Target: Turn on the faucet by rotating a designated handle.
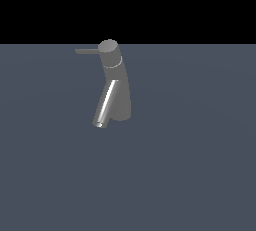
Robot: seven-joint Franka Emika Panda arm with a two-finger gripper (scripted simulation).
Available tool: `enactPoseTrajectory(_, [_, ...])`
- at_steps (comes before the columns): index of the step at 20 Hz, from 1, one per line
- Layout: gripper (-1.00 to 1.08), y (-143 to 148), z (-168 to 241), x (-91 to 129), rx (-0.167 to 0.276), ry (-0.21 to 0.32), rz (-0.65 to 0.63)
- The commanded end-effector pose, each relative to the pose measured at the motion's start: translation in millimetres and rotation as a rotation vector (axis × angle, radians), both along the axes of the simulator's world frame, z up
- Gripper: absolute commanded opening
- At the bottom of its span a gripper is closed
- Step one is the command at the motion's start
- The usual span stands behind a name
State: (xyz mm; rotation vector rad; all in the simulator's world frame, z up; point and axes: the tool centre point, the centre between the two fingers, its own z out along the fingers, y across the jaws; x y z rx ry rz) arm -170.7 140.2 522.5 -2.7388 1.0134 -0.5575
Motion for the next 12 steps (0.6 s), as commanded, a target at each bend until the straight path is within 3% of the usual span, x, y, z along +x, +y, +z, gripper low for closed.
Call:
enactPoseTrajectory(1, [-1.00, 11.2, -3.7, 13.7, 0.021, -0.030, -0.066])
enactPoseTrajectory(12, [-1.00, 41.6, -46.0, 83.1, 0.123, -0.129, -0.353])
